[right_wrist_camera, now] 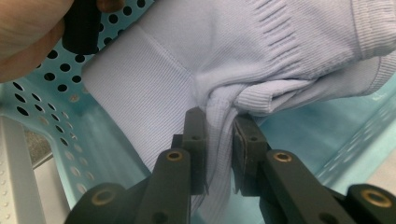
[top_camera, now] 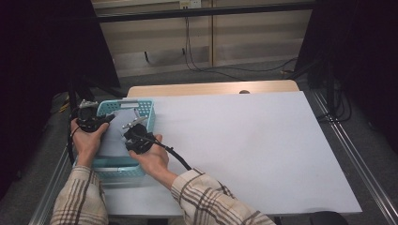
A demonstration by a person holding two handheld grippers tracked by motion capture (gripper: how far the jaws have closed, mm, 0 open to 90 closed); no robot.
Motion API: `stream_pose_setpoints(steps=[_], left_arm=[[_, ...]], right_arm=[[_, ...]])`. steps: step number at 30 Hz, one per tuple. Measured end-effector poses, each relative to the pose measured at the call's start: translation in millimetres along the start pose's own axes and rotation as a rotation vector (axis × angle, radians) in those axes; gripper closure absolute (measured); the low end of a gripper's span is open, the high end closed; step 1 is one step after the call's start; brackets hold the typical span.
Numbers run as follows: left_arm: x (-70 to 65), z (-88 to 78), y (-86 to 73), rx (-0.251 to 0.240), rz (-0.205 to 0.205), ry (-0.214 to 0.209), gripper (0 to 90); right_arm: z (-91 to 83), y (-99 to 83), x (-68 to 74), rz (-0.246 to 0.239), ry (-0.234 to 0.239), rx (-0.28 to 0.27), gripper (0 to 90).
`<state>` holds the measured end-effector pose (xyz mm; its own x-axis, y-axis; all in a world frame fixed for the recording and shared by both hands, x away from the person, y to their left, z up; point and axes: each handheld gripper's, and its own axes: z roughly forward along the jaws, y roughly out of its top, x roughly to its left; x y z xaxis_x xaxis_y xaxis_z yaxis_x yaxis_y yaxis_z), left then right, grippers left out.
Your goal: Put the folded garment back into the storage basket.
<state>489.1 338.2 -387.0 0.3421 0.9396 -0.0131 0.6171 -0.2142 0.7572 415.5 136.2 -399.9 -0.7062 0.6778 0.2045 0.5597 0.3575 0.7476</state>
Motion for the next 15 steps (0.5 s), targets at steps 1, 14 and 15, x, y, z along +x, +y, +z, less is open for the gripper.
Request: stream_pose_setpoints(steps=[1,14,15], left_arm=[[-0.2,0.5,-0.6,0.002,-0.004,-0.001,74.5],[-4.1,6.0,-0.6,0.011,-0.018,0.013,61.3],[-4.7,5.5,-0.2,0.0,-0.012,0.028,57.3]], right_arm=[[0.8,-0.2,0.0,0.0,0.002,0.003,77.3],[6.8,-1.6,2.9,0.009,0.008,0.037,59.7],[7.0,-1.7,3.5,0.003,0.011,0.029,57.5]])
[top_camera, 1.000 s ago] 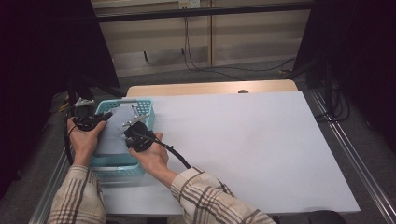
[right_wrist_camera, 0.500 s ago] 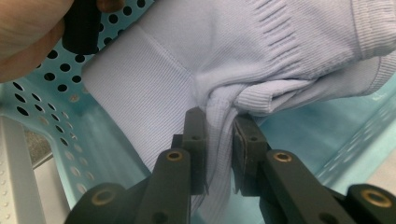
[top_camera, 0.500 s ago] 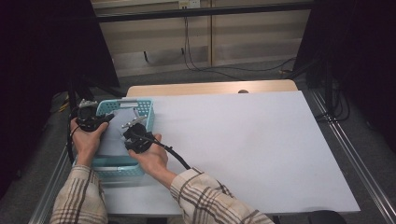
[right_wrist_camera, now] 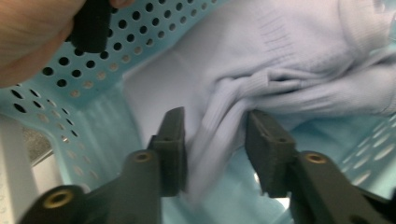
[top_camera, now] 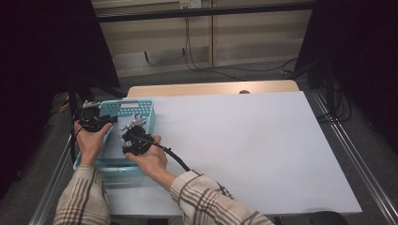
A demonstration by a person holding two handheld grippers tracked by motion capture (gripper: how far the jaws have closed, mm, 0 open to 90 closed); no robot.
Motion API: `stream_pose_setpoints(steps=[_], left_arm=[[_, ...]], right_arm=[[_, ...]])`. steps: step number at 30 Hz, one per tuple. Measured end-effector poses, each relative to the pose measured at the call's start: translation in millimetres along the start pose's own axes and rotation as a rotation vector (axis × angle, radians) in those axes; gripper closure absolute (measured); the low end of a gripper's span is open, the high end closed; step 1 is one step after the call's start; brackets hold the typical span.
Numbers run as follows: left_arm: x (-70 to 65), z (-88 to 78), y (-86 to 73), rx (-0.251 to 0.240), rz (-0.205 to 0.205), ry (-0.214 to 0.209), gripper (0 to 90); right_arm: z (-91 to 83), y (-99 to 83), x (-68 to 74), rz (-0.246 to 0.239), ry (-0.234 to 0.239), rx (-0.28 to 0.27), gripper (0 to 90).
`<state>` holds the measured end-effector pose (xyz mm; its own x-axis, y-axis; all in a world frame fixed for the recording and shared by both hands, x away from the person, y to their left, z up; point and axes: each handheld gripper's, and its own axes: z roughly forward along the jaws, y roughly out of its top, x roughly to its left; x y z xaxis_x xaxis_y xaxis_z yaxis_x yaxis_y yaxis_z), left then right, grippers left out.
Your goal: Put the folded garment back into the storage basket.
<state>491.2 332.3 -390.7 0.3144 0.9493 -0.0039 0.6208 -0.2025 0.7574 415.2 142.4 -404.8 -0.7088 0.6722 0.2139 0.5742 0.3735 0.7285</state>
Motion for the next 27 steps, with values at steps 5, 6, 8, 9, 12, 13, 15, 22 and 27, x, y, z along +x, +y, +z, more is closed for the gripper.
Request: stream_pose_setpoints(steps=[5,6,8,9,12,13,15,22,27], left_arm=[[5.8,-6.6,-1.7,-0.031,-0.031,-0.003,45.8],[6.3,-8.3,-1.8,-0.039,-0.039,-0.001,43.3],[5.3,-10.1,-1.5,-0.061,-0.038,-0.02,38.0],[4.2,-11.1,-0.9,-0.07,-0.032,-0.019,35.1],[1.5,-15.6,1.1,-0.1,-0.013,-0.023,27.0],[1.9,-17.5,1.8,-0.123,-0.004,-0.016,24.2],[1.2,-22.3,1.8,-0.149,-0.008,-0.03,18.6],[-4.0,-32.8,1.3,-0.209,0.035,-0.018,12.0],[-9.0,-39.4,0.1,-0.25,0.081,-0.023,12.4]], right_arm=[[-6.2,1.7,3.0,0.061,-0.008,0.014,53.3],[-7.8,3.0,0.1,0.018,-0.01,-0.006,51.5],[-9.8,4.2,-0.9,-0.003,-0.027,-0.032,49.9],[-10.6,4.8,-2.9,-0.024,-0.025,-0.043,48.7],[-13.4,4.7,-5.9,-0.032,-0.02,-0.071,44.9],[-15.0,4.7,-6.7,-0.036,-0.024,-0.078,43.6],[-17.5,4.5,-9.7,-0.044,-0.027,-0.096,39.5],[-28.7,4.6,-22.8,-0.025,-0.009,-0.135,26.7],[-35.3,3.5,-31.3,-0.024,-0.004,-0.149,20.5]])
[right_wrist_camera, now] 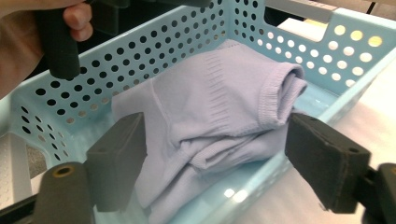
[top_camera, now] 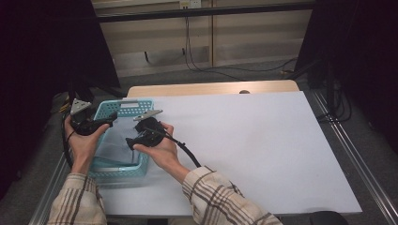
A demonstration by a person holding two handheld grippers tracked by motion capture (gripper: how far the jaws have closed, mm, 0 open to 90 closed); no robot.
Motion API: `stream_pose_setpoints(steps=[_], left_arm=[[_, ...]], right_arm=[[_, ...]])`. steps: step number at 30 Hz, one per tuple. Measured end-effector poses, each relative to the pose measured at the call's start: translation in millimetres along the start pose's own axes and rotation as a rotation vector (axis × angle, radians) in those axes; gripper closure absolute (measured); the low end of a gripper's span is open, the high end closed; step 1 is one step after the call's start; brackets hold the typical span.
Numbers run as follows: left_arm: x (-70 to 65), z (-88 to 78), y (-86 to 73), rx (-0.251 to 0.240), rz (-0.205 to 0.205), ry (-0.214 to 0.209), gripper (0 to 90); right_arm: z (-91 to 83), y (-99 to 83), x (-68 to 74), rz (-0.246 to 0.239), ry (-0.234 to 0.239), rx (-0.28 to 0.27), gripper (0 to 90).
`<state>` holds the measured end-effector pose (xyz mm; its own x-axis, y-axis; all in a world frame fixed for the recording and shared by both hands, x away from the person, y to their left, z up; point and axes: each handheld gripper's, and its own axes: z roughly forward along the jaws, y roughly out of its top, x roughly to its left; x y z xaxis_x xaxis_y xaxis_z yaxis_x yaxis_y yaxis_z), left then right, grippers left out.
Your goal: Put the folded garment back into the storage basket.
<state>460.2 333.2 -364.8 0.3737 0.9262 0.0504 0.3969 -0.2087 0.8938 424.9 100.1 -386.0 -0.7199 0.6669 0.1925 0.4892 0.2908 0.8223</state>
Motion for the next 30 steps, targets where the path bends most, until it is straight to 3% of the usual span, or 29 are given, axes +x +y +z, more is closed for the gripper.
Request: stream_pose_setpoints(steps=[1,3,5,9,11,12,13,14,15,16,17,20,24,27,30], left_arm=[[-2.5,-0.8,-0.4,0.004,-0.013,-0.015,11.4],[-3.7,-3.8,-0.2,-0.01,0.016,-0.005,11.3],[-5.7,-6.6,0.0,-0.034,-0.017,-0.008,9.4],[-7.7,-13.5,-0.1,-0.052,-0.033,-0.006,5.0],[-11.3,-15.6,-1.2,-0.053,-0.031,-0.014,3.9],[-11.3,-16.7,-1.1,-0.049,0.003,-0.019,3.2],[-15.1,-16.9,-1.4,-0.073,-0.014,-0.027,3.0],[-16.0,-19.8,-1.2,-0.052,0.007,-0.039,3.0],[-18.2,-20.1,-0.5,-0.082,-0.005,-0.046,2.9],[-18.0,-23.9,0.3,-0.053,0.032,-0.052,2.9],[-23.5,-22.7,0.6,-0.101,-0.017,-0.052,2.9],[-30.5,-26.4,4.6,-0.081,0.025,-0.05,3.2],[-42.1,-30.9,8.0,-0.128,0.011,-0.072,3.5],[-47.3,-33.4,7.4,-0.129,0.04,-0.093,5.0],[-54.7,-35.4,6.0,-0.157,0.019,-0.096,5.0]], right_arm=[[-1.0,-0.1,-1.4,-0.003,0.001,0.002,19.6],[-3.0,-0.2,-3.2,-0.012,-0.005,0.003,16.9],[-6.1,-1.0,-6.8,-0.019,-0.007,-0.008,14.3],[-13.6,-2.7,-13.1,-0.027,-0.017,-0.018,10.9],[-17.8,-2.9,-16.5,-0.023,-0.02,-0.028,11.2],[-20.4,-2.8,-17.8,-0.014,-0.023,-0.037,10.8],[-22.9,-3.0,-19.6,-0.016,-0.025,-0.049,9.6],[-25.8,-2.9,-19.8,0.005,-0.026,-0.053,9.0],[-27.7,-3.3,-21.8,-0.007,-0.034,-0.065,8.9],[-30.1,-3.6,-22.7,-0.009,-0.047,-0.071,8.9],[-32.3,-4.0,-24.3,-0.016,-0.047,-0.078,8.9],[-38.8,-7.9,-29.1,-0.029,-0.061,-0.096,6.9],[-47.8,-13.5,-35.2,-0.014,-0.081,-0.146,6.6],[-54.8,-17.4,-42.4,-0.016,-0.107,-0.147,8.1],[-62.3,-20.9,-50.2,0.014,-0.124,-0.161,8.1]])
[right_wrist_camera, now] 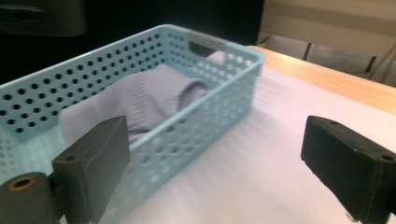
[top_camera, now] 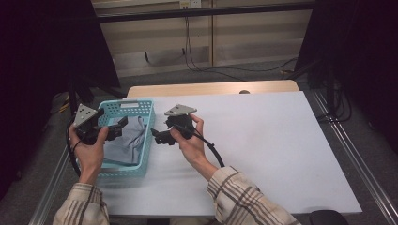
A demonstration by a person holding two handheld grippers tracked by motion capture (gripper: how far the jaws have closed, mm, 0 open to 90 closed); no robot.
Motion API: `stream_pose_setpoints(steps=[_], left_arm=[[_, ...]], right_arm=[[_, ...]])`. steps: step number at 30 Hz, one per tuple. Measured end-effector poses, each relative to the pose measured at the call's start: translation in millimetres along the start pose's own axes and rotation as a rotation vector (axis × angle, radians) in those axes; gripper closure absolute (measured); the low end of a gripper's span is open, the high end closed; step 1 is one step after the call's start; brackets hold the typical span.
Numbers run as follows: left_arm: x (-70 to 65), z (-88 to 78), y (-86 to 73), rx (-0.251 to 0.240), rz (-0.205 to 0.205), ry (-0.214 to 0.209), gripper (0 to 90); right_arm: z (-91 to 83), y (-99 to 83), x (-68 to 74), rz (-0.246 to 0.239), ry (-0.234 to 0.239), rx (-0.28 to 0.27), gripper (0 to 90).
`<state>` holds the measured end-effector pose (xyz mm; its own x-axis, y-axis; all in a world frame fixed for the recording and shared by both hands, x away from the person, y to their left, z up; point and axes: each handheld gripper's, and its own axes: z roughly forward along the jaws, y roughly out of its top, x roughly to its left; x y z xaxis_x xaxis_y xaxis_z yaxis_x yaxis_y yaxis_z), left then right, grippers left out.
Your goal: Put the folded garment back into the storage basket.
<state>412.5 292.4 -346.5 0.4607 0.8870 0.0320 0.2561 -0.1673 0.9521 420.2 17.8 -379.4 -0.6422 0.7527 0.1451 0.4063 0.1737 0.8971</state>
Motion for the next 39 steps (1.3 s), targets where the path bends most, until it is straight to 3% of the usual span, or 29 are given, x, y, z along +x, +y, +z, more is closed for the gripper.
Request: stream_pose_setpoints(steps=[1,3,8,12,21,24,31,33,36,39], left_arm=[[-0.1,-2.6,0.4,0.019,0.025,-0.003,5.0],[-6.4,-3.9,-0.6,-0.006,-0.006,0.01,5.0],[-14.3,-10.7,-2.6,-0.011,-0.002,0.012,6.5],[-17.6,-15.9,-5.6,-0.015,-0.024,0.02,6.5],[-21.0,-24.7,-9.6,-0.017,-0.019,0.016,6.5],[-24.8,-29.5,-12.3,-0.021,-0.006,0.032,6.5],[-32.1,-41.2,-20.5,-0.032,-0.02,0.033,6.5],[-34.3,-42.8,-23.1,-0.028,-0.044,0.026,6.5],[-37.3,-43.6,-25.5,-0.023,-0.022,0.034,6.5],[-39.7,-47.1,-27.6,-0.023,-0.028,0.039,6.5]], right_arm=[[-2.1,-0.8,-4.0,-0.011,-0.012,-0.002,8.3],[-6.4,-1.8,-10.3,0.003,-0.027,-0.026,8.3],[-21.0,-4.7,-21.6,0.004,-0.056,-0.043,7.6],[-32.9,-7.0,-30.7,0.015,-0.079,-0.065,5.8],[-54.7,-16.3,-48.4,0.028,-0.14,-0.12,2.0],[-63.9,-21.4,-52.6,0.031,-0.167,-0.137,2.1],[-89.9,-29.8,-65.8,0.01,-0.221,-0.194,2.7],[-97.2,-31.7,-69.7,0.005,-0.233,-0.202,2.8],[-106.5,-35.5,-73.5,0.0,-0.246,-0.209,2.8],[-114.9,-38.7,-76.8,-0.013,-0.252,-0.209,2.8]])
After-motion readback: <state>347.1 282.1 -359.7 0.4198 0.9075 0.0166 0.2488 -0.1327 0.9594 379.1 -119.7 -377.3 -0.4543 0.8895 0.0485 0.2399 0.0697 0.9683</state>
